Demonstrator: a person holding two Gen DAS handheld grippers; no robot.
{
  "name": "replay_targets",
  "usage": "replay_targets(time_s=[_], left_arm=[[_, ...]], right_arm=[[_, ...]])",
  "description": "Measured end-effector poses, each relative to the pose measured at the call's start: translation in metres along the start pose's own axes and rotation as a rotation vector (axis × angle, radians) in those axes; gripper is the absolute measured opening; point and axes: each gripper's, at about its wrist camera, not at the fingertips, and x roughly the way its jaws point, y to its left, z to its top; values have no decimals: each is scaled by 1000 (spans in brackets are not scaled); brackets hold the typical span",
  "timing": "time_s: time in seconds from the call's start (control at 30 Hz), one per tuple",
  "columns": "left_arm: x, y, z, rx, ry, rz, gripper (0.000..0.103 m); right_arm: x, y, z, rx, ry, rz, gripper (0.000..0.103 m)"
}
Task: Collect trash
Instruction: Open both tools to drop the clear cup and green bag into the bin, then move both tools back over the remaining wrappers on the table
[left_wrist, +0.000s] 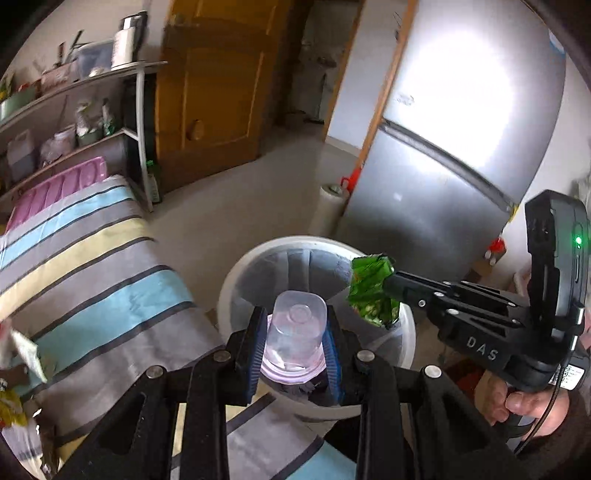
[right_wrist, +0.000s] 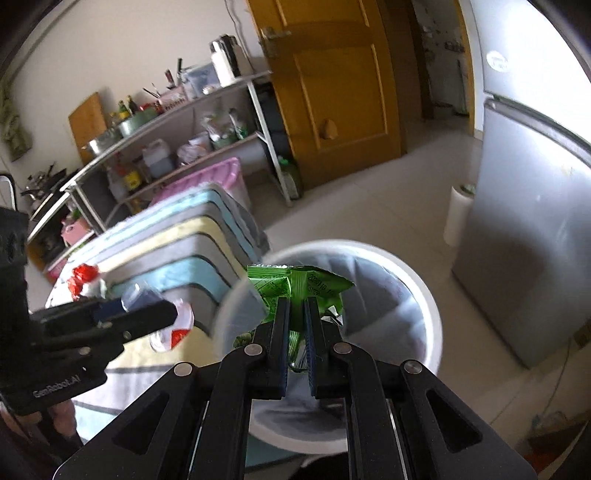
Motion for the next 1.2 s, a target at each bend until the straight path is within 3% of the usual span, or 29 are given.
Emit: replay_targets(time_s=[0.23, 0.5, 0.57, 0.63, 0.7, 0.73, 1.07, 1.2], left_arm=[[29, -8, -1, -8, 64, -8, 31], [34, -9, -3, -16, 76, 15, 31], [32, -8, -3, -17, 70, 20, 39], [29, -7, -3, -24, 60, 25, 54], [25, -6, -2, -30, 49, 24, 56], [23, -5, -2, -33, 43, 23, 57], [-16, 13, -5, -64, -32, 57, 66], [-41, 26, -11, -72, -74, 105, 67]], right_arm=[[26, -26, -13, 13, 78, -58, 8], [41, -36, -15, 14, 115, -93, 12], [40, -37, -15, 21, 110, -96, 13], [39, -36, -14, 22, 104, -101, 22], [37, -34, -14, 21, 98, -104, 45], [36, -34, -13, 23, 94, -104, 47], [10, -10, -8, 16, 22, -81, 47], [0, 11, -6, -4, -9, -56, 47]])
